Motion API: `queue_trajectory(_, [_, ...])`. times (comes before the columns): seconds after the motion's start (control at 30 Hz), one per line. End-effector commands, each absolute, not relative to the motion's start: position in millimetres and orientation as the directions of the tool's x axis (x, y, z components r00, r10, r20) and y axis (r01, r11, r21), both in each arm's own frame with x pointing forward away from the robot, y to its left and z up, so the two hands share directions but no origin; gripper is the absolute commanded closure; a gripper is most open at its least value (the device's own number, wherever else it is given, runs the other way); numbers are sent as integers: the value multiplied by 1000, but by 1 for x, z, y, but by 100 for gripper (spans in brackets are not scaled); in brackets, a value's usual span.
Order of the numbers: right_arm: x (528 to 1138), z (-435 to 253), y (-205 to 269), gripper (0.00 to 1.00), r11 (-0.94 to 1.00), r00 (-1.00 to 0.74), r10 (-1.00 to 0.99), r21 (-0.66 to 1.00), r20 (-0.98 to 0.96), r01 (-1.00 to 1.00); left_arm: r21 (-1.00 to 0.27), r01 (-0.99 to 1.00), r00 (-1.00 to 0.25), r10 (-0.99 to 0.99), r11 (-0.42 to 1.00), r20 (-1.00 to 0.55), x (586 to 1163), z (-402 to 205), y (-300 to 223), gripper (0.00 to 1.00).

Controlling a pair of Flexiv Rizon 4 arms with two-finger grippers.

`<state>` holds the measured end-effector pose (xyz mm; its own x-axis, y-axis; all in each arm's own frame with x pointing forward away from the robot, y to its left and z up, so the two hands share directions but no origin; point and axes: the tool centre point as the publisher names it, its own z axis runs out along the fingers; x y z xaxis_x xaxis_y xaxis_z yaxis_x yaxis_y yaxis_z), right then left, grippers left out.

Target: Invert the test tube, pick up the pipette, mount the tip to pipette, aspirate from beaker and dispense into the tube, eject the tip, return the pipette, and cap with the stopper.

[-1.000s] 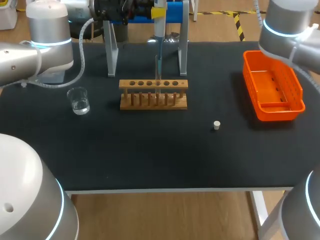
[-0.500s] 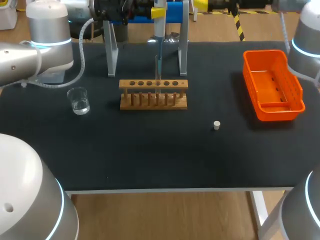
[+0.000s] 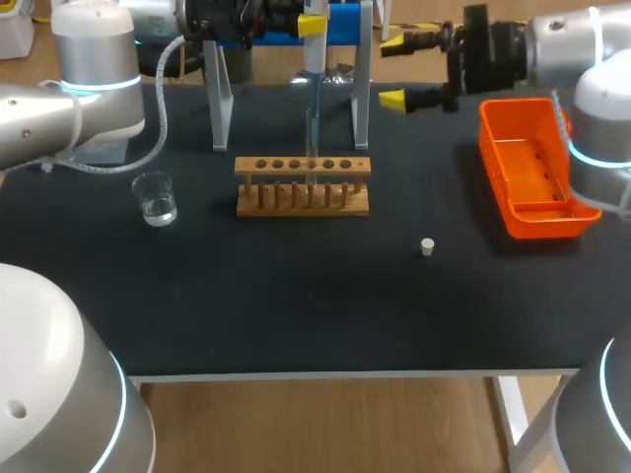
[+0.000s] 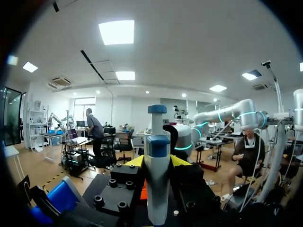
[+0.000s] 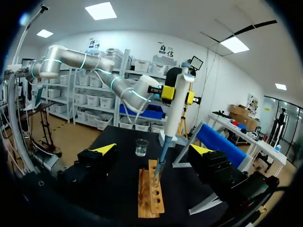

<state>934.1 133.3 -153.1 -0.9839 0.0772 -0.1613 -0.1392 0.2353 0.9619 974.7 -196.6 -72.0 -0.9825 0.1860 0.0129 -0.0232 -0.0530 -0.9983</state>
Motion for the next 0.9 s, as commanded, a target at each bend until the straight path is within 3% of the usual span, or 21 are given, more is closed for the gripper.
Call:
queue_trajectory(0.03, [950, -185, 152, 0, 258, -983, 92, 957, -159, -130, -998, -24, -982, 189, -51, 14, 976, -71, -196, 100])
queue_trajectory(0.9, [971, -275, 218, 0, 390, -987, 106, 918, -124, -73, -998, -24, -982, 189, -51, 14, 976, -71, -196, 100])
